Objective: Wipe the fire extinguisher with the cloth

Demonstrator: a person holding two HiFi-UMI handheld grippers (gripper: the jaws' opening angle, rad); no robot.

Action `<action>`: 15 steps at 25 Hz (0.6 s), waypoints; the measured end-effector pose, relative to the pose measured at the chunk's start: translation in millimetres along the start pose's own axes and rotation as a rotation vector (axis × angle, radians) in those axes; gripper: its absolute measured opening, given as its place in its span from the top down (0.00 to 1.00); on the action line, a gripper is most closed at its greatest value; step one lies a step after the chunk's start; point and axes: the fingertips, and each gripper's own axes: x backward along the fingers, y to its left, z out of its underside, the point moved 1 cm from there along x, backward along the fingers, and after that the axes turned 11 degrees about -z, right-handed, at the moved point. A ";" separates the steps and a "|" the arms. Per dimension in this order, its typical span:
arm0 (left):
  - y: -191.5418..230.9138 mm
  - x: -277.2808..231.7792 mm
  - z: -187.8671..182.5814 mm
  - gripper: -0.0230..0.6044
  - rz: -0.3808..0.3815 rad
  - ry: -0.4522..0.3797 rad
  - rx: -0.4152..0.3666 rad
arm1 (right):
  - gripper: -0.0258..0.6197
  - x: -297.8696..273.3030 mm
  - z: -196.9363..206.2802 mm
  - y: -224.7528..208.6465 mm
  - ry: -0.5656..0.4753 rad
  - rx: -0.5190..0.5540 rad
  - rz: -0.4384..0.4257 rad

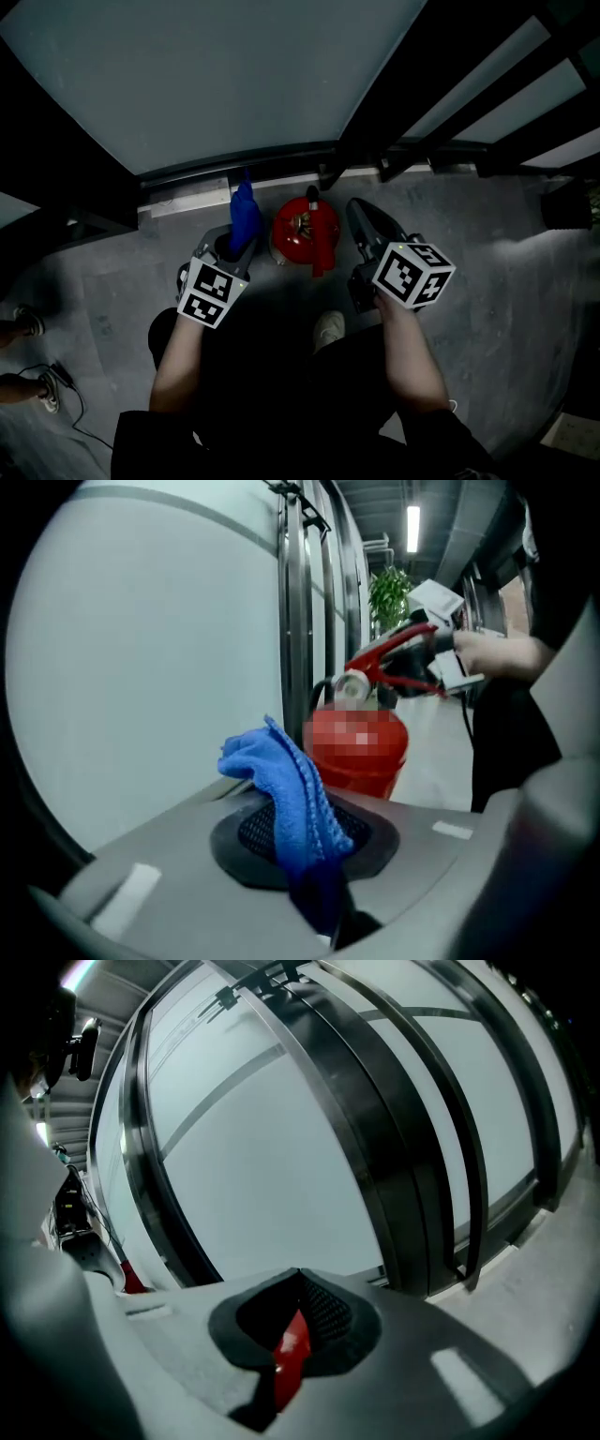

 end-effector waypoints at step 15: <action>-53.2 -10.6 28.0 0.85 0.042 0.119 -0.091 | 0.96 1.7 -4.9 12.9 -0.022 -0.012 -0.013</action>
